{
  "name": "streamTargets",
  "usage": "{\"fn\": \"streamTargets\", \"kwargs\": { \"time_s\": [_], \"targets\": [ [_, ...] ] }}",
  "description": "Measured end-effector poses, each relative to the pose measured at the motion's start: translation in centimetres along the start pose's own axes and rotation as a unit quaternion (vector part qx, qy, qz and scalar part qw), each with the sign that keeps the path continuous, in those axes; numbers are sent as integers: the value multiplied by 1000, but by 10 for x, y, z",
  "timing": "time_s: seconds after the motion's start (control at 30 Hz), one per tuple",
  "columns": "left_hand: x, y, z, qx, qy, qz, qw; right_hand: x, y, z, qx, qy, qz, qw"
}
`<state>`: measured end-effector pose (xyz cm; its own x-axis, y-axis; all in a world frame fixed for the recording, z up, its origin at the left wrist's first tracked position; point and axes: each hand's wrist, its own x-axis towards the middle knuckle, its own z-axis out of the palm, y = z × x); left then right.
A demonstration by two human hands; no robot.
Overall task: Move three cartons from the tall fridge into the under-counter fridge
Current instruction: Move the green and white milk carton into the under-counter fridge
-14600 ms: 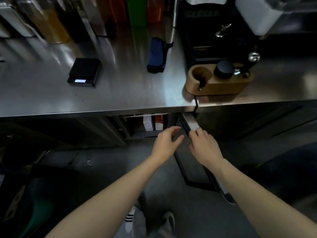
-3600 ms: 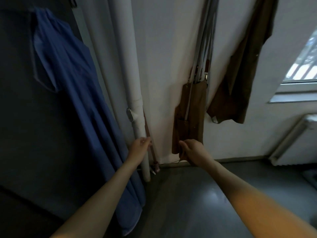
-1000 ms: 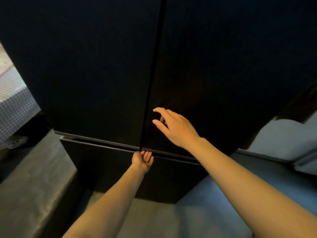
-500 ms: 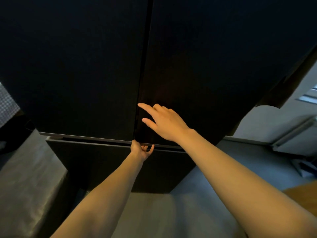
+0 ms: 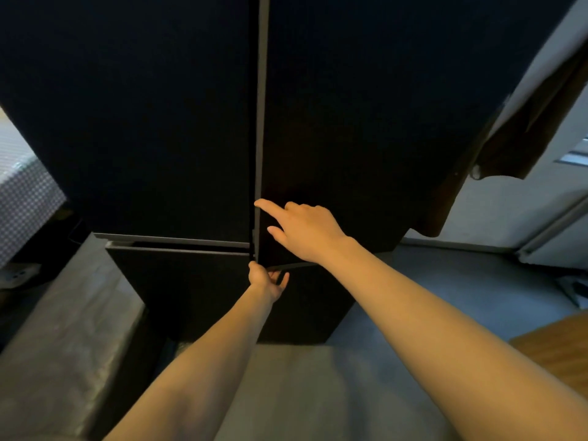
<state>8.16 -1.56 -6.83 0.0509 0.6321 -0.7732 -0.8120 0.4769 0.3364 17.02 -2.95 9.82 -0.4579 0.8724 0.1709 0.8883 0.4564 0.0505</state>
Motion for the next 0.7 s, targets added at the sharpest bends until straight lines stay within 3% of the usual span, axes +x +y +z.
{"fn": "streamTargets", "kwargs": {
  "time_s": [0.17, 0.3, 0.43, 0.53, 0.7],
  "targets": [
    [-28, -22, -16, 5, 12, -10, 1000, -28, -14, -10, -5, -11, 20, 1000],
    [-53, -45, -33, 72, 35, 5, 997, -63, -18, -13, 21, 4, 20, 1000],
    [-81, -55, -46, 155, 51, 103, 981, -103, -14, -15, 47, 7, 17, 999],
    [-105, -55, -48, 214, 4, 175, 961, -133, -14, -20, 55, 5, 39, 998],
    [-161, -67, -38, 302, -74, 309, 899, -179, -13, -36, 38, -12, 68, 997]
  ]
}}
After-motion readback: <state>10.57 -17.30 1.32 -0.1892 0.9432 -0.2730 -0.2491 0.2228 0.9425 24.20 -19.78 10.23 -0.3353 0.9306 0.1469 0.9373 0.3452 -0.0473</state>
